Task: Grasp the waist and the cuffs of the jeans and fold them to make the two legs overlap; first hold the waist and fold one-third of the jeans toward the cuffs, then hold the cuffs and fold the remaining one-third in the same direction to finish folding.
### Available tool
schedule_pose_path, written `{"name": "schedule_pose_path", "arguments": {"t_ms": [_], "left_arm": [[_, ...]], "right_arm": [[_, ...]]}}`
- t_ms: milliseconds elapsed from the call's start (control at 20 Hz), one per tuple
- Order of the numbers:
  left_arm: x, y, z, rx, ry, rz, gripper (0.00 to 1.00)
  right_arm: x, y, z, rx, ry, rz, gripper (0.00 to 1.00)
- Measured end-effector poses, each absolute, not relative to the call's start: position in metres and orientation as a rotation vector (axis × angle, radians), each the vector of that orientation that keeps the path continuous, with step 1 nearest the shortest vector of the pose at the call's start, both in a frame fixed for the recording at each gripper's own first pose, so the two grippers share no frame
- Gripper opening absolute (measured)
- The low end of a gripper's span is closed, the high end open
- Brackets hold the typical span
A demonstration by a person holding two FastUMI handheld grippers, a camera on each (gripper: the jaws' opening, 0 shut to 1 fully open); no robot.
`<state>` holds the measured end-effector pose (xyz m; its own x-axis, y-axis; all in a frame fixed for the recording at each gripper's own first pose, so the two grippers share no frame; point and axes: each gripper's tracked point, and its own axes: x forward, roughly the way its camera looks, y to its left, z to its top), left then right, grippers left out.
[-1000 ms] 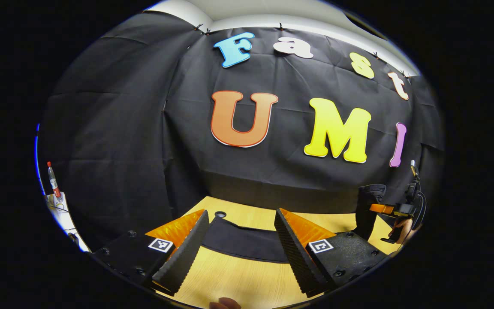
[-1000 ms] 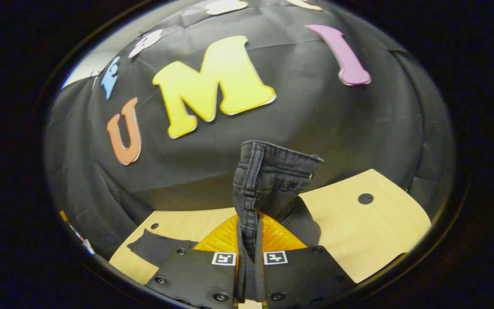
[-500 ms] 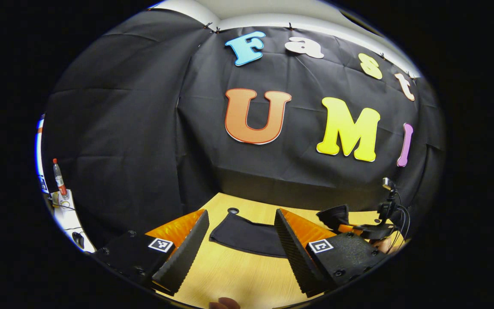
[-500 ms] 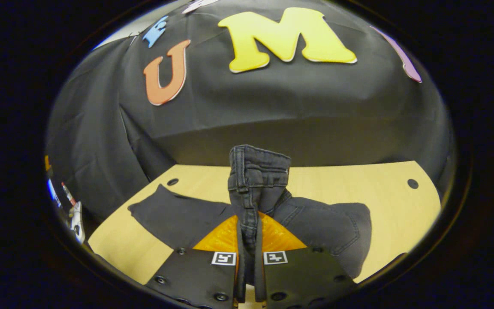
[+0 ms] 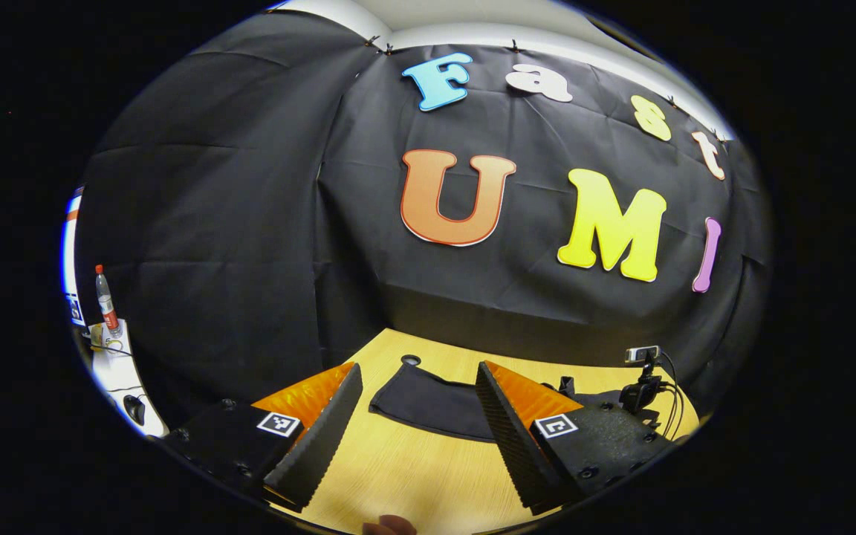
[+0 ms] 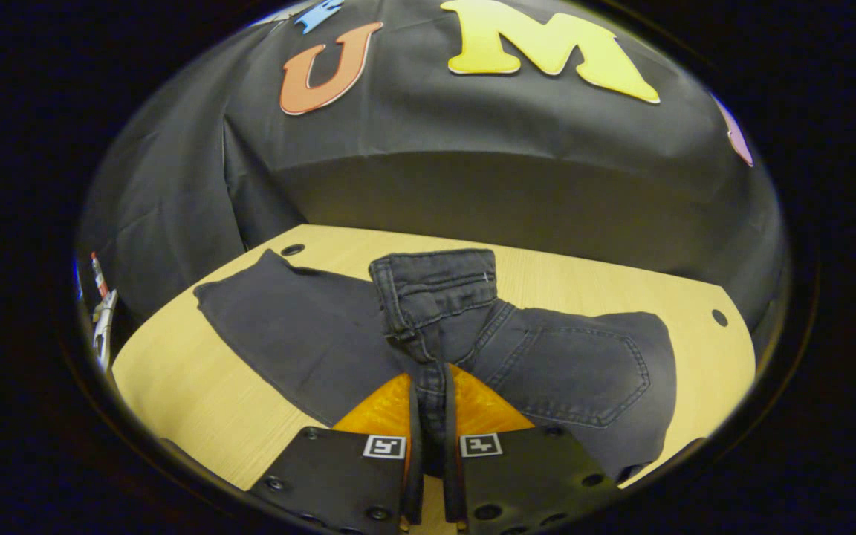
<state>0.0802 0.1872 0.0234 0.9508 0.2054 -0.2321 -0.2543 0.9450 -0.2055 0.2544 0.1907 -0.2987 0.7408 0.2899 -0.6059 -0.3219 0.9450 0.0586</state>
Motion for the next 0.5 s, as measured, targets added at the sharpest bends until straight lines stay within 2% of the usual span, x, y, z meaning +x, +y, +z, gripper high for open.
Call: {"name": "schedule_pose_path", "arguments": {"t_ms": [200, 250, 300, 350, 500], "left_arm": [[0.080, 0.187, 0.019, -0.246, 0.214, 0.230, 0.99], [0.081, 0.187, 0.019, -0.248, 0.218, 0.230, 0.99], [0.081, 0.187, 0.016, -0.252, 0.223, 0.229, 0.99], [0.085, 0.186, 0.012, -0.265, 0.232, 0.222, 0.99], [0.107, 0.176, -0.019, -0.390, 0.306, 0.195, 0.99]], "right_arm": [[0.251, 0.192, -0.309, -0.067, 0.685, 0.347, 0.14], [0.249, 0.193, -0.311, -0.072, 0.689, 0.354, 0.10], [0.247, 0.196, -0.313, -0.056, 0.703, 0.373, 0.18], [0.243, 0.201, -0.317, -0.039, 0.728, 0.390, 0.19], [0.235, 0.209, -0.298, -0.058, 0.706, 0.430, 0.88]]}}
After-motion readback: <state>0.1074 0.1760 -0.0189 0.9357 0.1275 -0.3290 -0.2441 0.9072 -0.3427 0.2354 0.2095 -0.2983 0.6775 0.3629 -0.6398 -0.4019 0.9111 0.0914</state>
